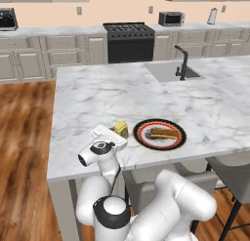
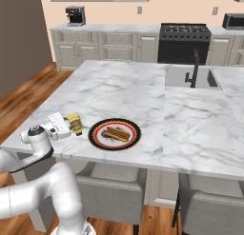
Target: Move the hot dog bun to the plate on the dining table and place the condiment next to that plate. Then navigate to the fridge and take the sausage and place it on the plate as well.
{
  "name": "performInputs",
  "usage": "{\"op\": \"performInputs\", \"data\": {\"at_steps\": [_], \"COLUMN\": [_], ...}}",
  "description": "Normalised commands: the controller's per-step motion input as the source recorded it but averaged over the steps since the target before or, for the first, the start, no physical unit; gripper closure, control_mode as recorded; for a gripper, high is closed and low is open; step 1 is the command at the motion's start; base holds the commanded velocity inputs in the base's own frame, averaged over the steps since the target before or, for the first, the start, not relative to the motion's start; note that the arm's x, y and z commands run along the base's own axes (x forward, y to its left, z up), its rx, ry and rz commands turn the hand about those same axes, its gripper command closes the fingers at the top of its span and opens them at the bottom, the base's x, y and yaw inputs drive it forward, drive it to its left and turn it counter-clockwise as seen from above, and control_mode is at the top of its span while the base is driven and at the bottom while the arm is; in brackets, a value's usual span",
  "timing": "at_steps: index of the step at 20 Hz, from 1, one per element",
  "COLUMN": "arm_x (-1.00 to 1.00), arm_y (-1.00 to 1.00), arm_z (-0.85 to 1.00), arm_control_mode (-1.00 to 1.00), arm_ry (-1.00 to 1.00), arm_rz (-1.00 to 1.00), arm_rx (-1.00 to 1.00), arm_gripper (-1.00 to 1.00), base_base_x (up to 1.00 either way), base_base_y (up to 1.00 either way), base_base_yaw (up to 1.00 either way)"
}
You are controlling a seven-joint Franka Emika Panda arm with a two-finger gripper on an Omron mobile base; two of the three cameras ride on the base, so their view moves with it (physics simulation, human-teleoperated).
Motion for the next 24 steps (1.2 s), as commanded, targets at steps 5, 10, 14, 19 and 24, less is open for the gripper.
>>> {"op": "performInputs", "data": {"at_steps": [5,10,14,19,24], "arm_x": [-0.10,-0.17,-0.07,-0.23,-0.47], "arm_y": [-0.05,0.00,0.00,0.03,0.33], "arm_z": [-0.03,0.00,0.04,0.13,0.27], "arm_control_mode": [-1.00,-1.00,-1.00,-1.00,-1.00], "arm_ry": [-0.03,0.00,0.00,0.00,0.00], "arm_rz": [0.00,0.00,0.00,-0.01,-0.01], "arm_rx": [0.11,0.00,0.00,0.00,0.00], "arm_gripper": [-1.00,-1.00,-1.00,-1.00,-1.00], "base_base_x": [0.00,0.00,0.00,0.00,0.00], "base_base_y": [0.00,0.00,0.00,0.00,0.00], "base_base_yaw": [0.00,0.00,0.00,0.00,0.00]}}
